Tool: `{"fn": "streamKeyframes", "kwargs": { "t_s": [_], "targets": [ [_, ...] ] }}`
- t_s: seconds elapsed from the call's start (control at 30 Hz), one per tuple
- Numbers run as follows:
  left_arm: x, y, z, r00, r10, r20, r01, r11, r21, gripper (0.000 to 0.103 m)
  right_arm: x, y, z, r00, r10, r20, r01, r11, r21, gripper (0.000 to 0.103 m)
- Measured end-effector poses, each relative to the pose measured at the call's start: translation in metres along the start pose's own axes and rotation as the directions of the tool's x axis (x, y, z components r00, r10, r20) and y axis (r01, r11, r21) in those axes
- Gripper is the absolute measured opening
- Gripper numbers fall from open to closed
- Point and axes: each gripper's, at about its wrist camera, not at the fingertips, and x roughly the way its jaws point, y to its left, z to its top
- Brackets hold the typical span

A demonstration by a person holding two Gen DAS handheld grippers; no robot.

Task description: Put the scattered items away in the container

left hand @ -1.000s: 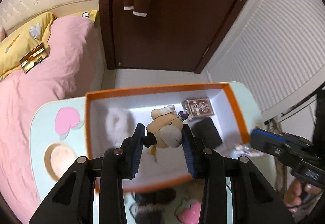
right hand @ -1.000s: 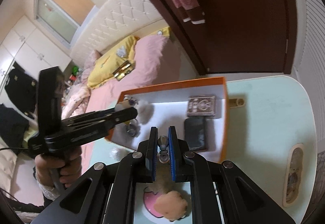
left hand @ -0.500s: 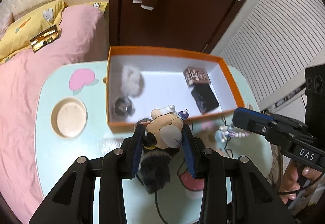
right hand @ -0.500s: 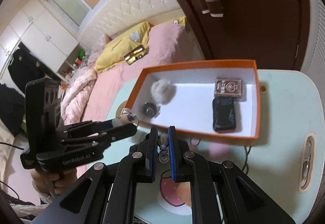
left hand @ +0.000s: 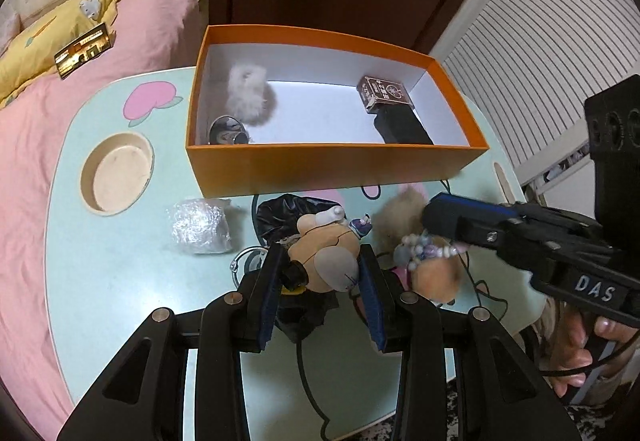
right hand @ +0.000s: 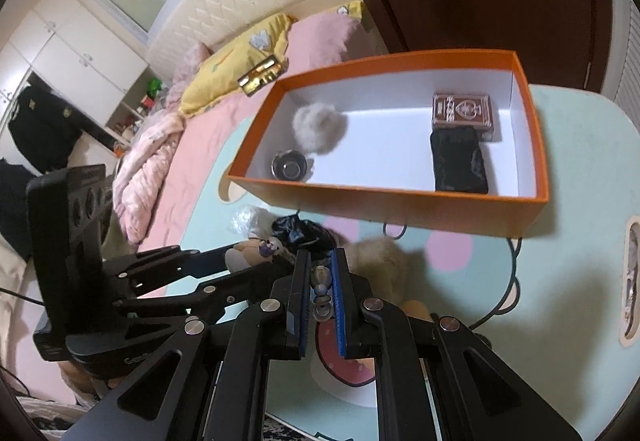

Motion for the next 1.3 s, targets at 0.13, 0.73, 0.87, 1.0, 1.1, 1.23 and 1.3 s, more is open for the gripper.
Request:
{"fn": "streamKeyframes", "kwargs": {
  "t_s": [0.13, 0.73, 0.87, 1.0, 1.1, 1.23, 1.3],
  "targets": [
    [0.004, -0.005, -0.001, 1.0, 0.019, -0.003, -0.019, 1.0, 0.022, 0.038, 0.013, -0.002, -0.005, 0.999, -0.014, -0.032, 0.013, 1.0, -0.007, 0.01],
    [0.008, -0.01, -0.002, 0.999, 0.035, 0.019, -0.035, 0.999, 0.016, 0.066, 0.002, -0.009, -0.002, 1.0, -0.019, 0.011, 0.019, 1.0, 0.014, 0.028],
    [0.004, -0.011, -0.001, 0.999, 0.025, 0.04, -0.025, 1.0, 0.016, 0.066, 0.001, -0.008, -0.001, 1.0, -0.025, 0.012, 0.025, 1.0, 0.009, 0.032],
    [0.002, -0.009, 0.002, 0.999, 0.023, 0.046, -0.023, 1.0, 0.002, 0.066, -0.002, -0.008, 0.002, 0.999, -0.04, 0.019, 0.041, 0.999, -0.007, 0.033],
    [0.0, -0.004, 0.004, 0.998, 0.031, 0.048, -0.03, 0.999, -0.014, 0.066, -0.004, -0.008, 0.006, 0.999, -0.047, 0.024, 0.048, 0.999, -0.018, 0.033],
    [-0.002, 0.0, 0.006, 0.998, 0.035, 0.055, -0.033, 0.999, -0.024, 0.066, -0.005, -0.01, 0.01, 0.999, -0.046, 0.024, 0.046, 0.999, -0.016, 0.033],
    [-0.004, 0.002, 0.007, 0.998, 0.037, 0.058, -0.035, 0.999, -0.025, 0.066, -0.005, -0.011, 0.012, 0.999, -0.047, 0.02, 0.047, 0.999, -0.017, 0.034]
  ]
}}
